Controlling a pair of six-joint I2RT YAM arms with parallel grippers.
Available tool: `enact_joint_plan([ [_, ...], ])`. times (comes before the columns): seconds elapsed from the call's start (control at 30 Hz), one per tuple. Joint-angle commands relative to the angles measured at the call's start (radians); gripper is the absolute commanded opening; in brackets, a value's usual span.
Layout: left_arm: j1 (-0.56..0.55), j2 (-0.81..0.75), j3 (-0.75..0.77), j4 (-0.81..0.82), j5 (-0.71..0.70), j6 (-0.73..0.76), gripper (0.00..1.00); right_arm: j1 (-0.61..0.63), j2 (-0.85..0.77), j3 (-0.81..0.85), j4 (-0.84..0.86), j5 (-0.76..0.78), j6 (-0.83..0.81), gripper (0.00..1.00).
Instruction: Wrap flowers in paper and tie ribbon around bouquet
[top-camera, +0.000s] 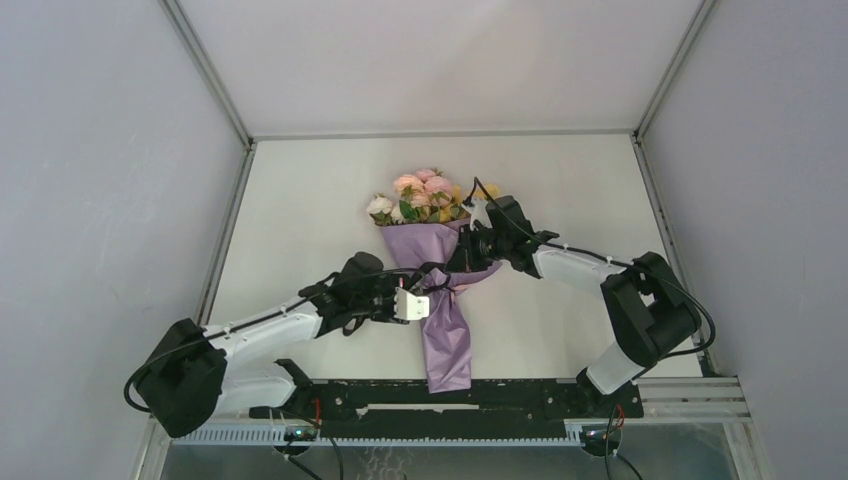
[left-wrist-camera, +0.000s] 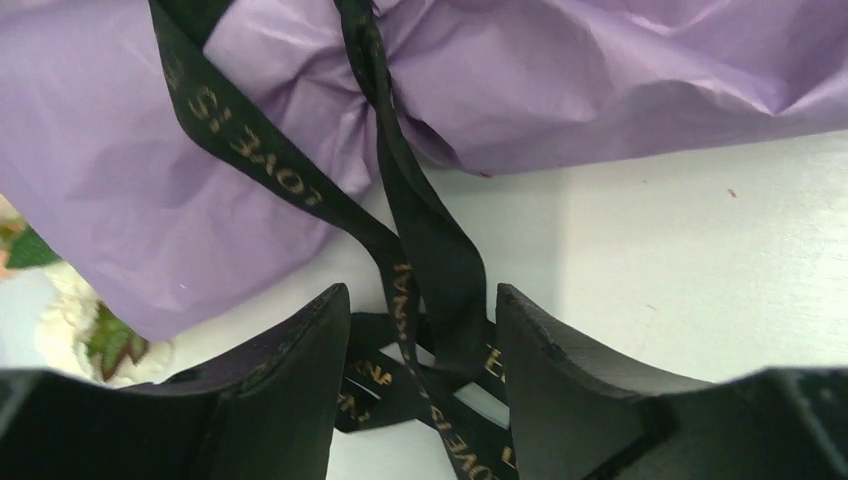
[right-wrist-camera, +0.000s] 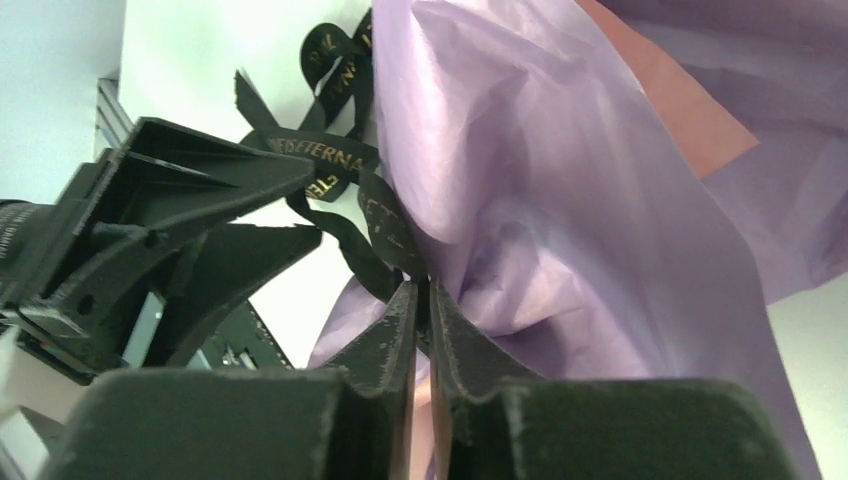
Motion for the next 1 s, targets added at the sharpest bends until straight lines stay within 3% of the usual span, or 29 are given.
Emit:
enact_joint_plan([
  [0.0, -0.017, 0.037, 0.010, 0.111, 0.029, 0.104, 0.60, 0.011, 0.016, 0.005, 0.101, -0.057, 0.016, 0.21],
  [0.17, -0.017, 0.060, 0.012, 0.057, 0.052, 0.223, 0.62, 0.024, 0.051, 0.004, 0.156, -0.077, 0.034, 0.36],
  [0.3, -0.027, 0.088, 0.033, 0.096, 0.089, 0.208, 0.60, 0.043, 0.085, 0.028, 0.150, -0.085, 0.031, 0.38],
  [0.47, -0.037, 0.118, 0.027, 0.127, 0.099, 0.230, 0.35, 0.040, 0.068, 0.031, 0.112, -0.055, 0.017, 0.14],
  [0.6, -0.039, 0.118, 0.021, 0.127, 0.087, 0.248, 0.16, 0.038, 0.040, 0.031, 0.086, -0.046, 0.000, 0.11],
  [0.67, -0.040, 0.110, 0.018, 0.126, 0.067, 0.247, 0.01, 0.037, 0.030, 0.031, 0.077, -0.042, -0.004, 0.09],
  [0.7, -0.040, 0.105, 0.017, 0.121, 0.057, 0.244, 0.00, 0.034, 0.024, 0.031, 0.071, -0.039, -0.006, 0.08],
  [0.83, -0.040, 0.078, 0.016, 0.086, 0.059, 0.235, 0.02, 0.032, 0.004, 0.031, 0.061, -0.033, -0.006, 0.07],
  [0.97, -0.047, 0.079, 0.012, 0.088, 0.088, 0.245, 0.36, 0.038, 0.001, 0.031, 0.070, -0.038, 0.000, 0.07],
])
